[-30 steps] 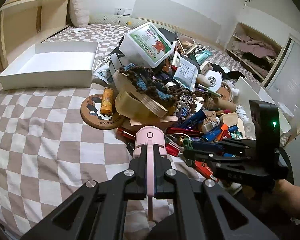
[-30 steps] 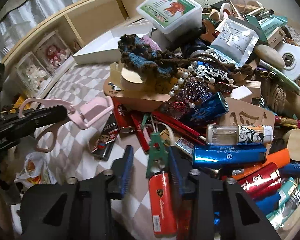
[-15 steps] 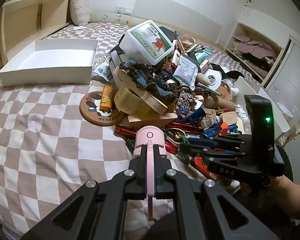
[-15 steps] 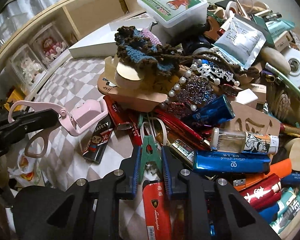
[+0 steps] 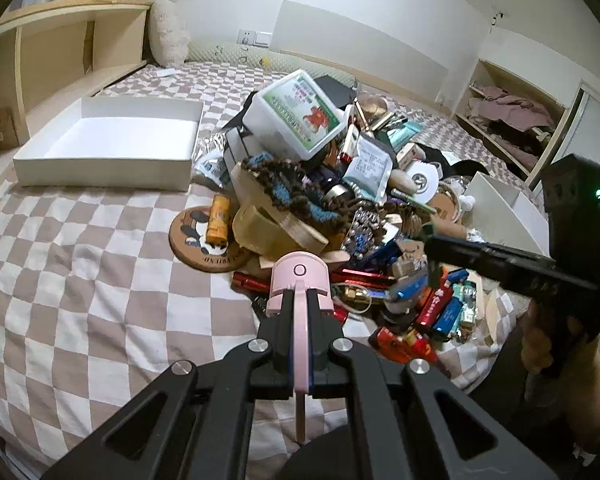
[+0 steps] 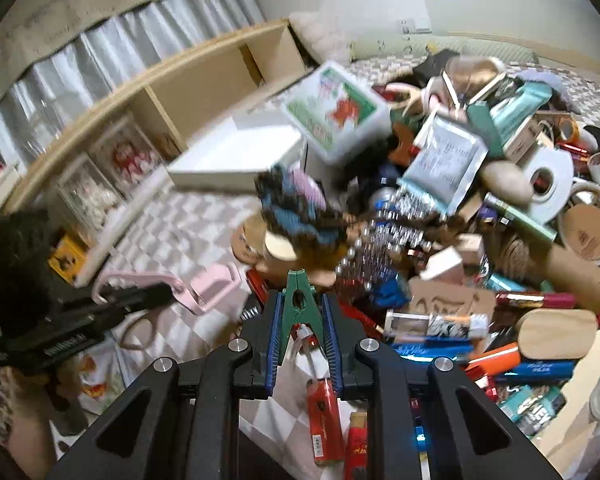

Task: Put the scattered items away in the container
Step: 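Lift the pink clip with the left tool while the right tool grasps the green clip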

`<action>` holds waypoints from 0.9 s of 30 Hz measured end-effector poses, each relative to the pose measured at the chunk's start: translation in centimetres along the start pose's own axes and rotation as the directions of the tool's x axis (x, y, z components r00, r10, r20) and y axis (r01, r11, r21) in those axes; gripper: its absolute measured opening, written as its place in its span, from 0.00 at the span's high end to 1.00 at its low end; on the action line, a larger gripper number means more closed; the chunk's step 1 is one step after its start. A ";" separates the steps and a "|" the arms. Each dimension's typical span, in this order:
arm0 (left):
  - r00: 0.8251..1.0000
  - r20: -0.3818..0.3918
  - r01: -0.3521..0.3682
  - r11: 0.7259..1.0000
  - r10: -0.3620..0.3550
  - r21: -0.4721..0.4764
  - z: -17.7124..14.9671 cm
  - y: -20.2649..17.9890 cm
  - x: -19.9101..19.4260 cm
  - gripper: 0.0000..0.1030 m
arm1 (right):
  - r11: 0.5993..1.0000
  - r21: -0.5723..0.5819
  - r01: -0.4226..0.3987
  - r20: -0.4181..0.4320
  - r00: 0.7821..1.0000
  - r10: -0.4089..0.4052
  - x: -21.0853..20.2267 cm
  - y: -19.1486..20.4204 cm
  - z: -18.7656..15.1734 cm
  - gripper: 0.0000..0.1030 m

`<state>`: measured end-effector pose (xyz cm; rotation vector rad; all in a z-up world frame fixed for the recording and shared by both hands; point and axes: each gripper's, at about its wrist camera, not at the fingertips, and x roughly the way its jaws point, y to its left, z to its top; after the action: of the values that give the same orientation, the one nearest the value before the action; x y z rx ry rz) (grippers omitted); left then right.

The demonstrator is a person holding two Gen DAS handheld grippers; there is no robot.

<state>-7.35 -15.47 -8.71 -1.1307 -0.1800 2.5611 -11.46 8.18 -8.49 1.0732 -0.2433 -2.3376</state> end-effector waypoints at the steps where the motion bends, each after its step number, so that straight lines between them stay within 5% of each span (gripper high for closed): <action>1: 1.000 0.006 0.001 1.000 -0.001 0.003 0.2 -0.3 -0.2 0.96 | 1.000 0.007 -0.006 0.011 1.000 0.006 -0.4 -0.1 0.3 0.79; 27: 0.989 0.110 0.093 0.991 -0.103 0.097 4.3 -10.1 -1.5 0.96 | 0.983 0.175 0.050 0.196 0.977 -0.085 -11.2 -6.6 1.0 0.79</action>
<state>-7.06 -6.46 -2.27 -0.9195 -0.1410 2.5207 -9.02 19.80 -3.11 0.9322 -0.4970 -2.5268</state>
